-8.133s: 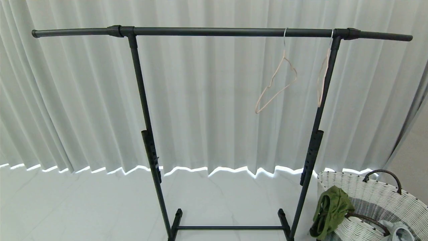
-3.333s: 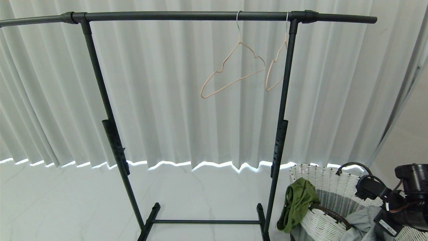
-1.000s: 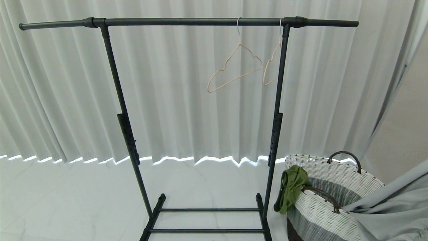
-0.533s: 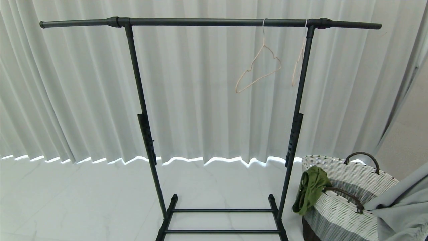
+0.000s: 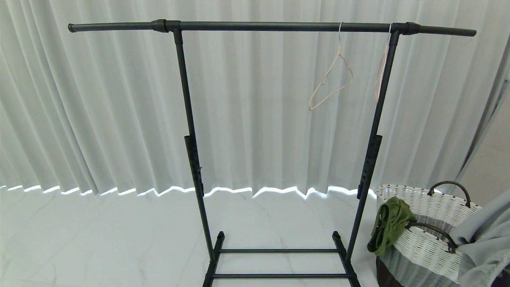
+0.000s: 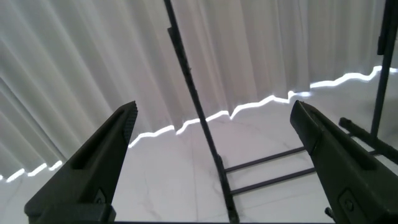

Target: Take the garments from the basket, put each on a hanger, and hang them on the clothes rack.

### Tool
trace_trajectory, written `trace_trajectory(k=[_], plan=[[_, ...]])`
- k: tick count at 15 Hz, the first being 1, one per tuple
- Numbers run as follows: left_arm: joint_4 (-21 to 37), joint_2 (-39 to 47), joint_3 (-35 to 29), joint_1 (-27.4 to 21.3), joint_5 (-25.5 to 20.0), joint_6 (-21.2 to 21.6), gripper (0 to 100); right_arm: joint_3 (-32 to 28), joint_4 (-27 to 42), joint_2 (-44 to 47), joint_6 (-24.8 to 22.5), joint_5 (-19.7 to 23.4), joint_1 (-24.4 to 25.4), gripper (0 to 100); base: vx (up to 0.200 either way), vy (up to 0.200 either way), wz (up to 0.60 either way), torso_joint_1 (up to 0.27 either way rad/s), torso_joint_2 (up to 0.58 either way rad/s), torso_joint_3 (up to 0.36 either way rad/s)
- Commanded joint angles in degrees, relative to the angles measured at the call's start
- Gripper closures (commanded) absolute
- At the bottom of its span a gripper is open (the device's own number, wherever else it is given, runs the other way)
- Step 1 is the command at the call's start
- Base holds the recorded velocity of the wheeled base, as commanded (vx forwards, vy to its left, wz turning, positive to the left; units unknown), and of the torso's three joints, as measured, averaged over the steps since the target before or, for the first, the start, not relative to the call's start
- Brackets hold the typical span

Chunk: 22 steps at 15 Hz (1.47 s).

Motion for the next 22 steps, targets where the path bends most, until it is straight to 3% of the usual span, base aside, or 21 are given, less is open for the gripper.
trace_trajectory(k=[1, 7, 10, 11, 12, 14, 15, 17, 19, 20, 21, 22], plan=[[0.05, 0.09, 0.0, 0.02, -0.04, 0.3, 0, -0.08, -0.25, -0.02, -0.03, 0.0, 0.04, 100, 0.0, 0.0, 0.0, 0.0, 0.0, 0.0], [-0.12, 0.09, 0.0, 0.02, -1.18, 3.72, 0, -0.16, -0.25, -0.72, 1.64, 1.58, 0.13, 100, 0.0, 0.0, 0.0, 0.0, 0.0, 0.0], [-0.83, 0.0, 0.0, 0.02, -1.71, 9.26, 0, -0.25, 0.37, -2.57, 3.75, 4.4, 0.57, 100, 0.0, 0.0, 0.0, 0.0, 0.0, 0.0], [-1.18, 0.0, 0.0, -0.07, -2.59, 9.35, 0, -0.34, 0.37, -2.66, 3.84, 5.36, 0.65, 100, 0.0, 0.0, 0.0, 0.0, 0.0, 0.0], [-2.15, 0.0, -0.18, -0.07, -2.76, 5.48, 0, -0.69, 0.37, -2.48, 3.84, 6.77, 1.62, 100, 0.0, 0.0, 0.0, 0.0, 0.0, 0.0], [-2.67, 1.93, -5.89, 0.28, -2.33, -6.47, 0, -2.89, 0.37, -0.99, 4.63, 7.38, 4.08, 100, 0.0, 0.0, 0.0, 0.0, 0.0, 0.0], [-2.76, 6.33, -10.37, 0.28, -2.24, -8.23, 0, -6.32, 0.37, 1.21, 6.39, 7.38, 5.49, 100, 0.0, 0.0, 0.0, 0.0, 0.0, 0.0], [-2.76, 17.58, -18.81, -0.68, -4.17, -8.32, 0, -15.55, 0.98, 6.57, 10.17, 7.3, 8.83, 100, 0.0, 0.0, 0.0, 0.0, 0.0, 0.0], [-2.85, 28.48, -24.52, -3.32, -13.31, -8.32, 0, -23.19, 3.97, 10.44, 12.01, 7.38, 11.29, 100, 0.0, 0.0, 0.0, 0.0, 0.0, 0.0], [-2.85, 33.22, -26.63, -5.17, -16.92, -8.41, 0, -24.86, 5.03, 11.14, 13.6, 7.38, 13.05, 100, 0.0, 0.0, 0.0, 0.0, 0.0, 0.0], [-2.85, 38.94, -29.36, -8.68, -18.59, -8.41, 0, -25.65, 5.38, 11.41, 15.18, 7.38, 15.59, 100, 0.0, 0.0, 0.0, 0.0, 0.0, 0.0], [-2.85, 38.94, -29.36, -8.68, -18.59, -8.41, 0, -25.65, 5.38, 11.41, 15.18, 7.38, 15.59, 100, 0.0, 0.0, 0.0, 0.0, 0.0, 0.0]])
